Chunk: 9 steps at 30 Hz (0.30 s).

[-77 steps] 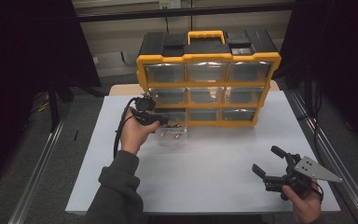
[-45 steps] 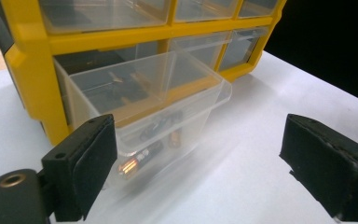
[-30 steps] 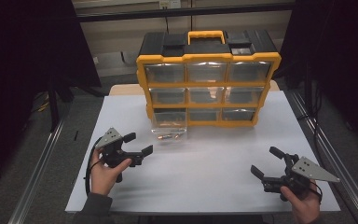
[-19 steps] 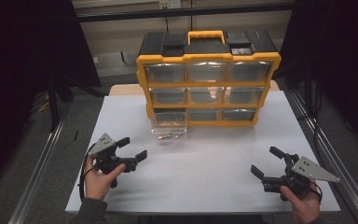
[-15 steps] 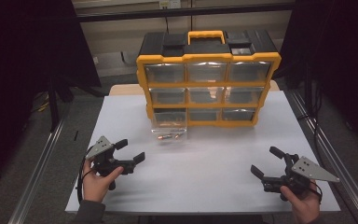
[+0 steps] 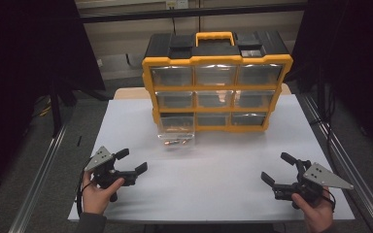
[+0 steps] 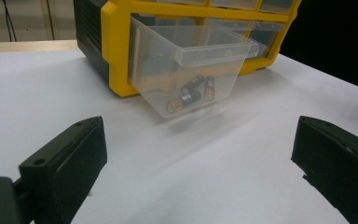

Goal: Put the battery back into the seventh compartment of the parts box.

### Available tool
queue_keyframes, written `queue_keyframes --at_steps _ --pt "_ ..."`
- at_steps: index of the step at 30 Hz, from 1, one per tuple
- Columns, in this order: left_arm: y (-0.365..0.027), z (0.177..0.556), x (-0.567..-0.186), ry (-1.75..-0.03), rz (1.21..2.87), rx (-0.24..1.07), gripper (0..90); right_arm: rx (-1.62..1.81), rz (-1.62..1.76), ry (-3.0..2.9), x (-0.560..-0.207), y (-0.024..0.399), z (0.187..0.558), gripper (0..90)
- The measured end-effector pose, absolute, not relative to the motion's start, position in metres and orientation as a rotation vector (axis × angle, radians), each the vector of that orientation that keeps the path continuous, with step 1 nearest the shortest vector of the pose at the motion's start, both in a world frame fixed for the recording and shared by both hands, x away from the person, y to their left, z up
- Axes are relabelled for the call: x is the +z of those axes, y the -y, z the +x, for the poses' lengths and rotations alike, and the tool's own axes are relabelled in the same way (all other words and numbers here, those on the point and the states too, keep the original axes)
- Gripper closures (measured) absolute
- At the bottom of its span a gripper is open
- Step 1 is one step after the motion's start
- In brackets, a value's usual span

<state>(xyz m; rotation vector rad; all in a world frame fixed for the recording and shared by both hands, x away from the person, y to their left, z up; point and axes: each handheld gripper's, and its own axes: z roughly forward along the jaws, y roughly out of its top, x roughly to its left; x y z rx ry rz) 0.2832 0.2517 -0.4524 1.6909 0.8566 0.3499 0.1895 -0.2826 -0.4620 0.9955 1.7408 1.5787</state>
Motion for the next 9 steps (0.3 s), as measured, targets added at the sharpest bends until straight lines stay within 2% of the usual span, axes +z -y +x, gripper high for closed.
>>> queue_keyframes --at_steps 9 --pt "-0.2542 0.2818 -0.4547 -0.851 1.692 0.362 2.8 1.574 0.989 -1.749 -0.4626 0.2825 0.1894 3.8"
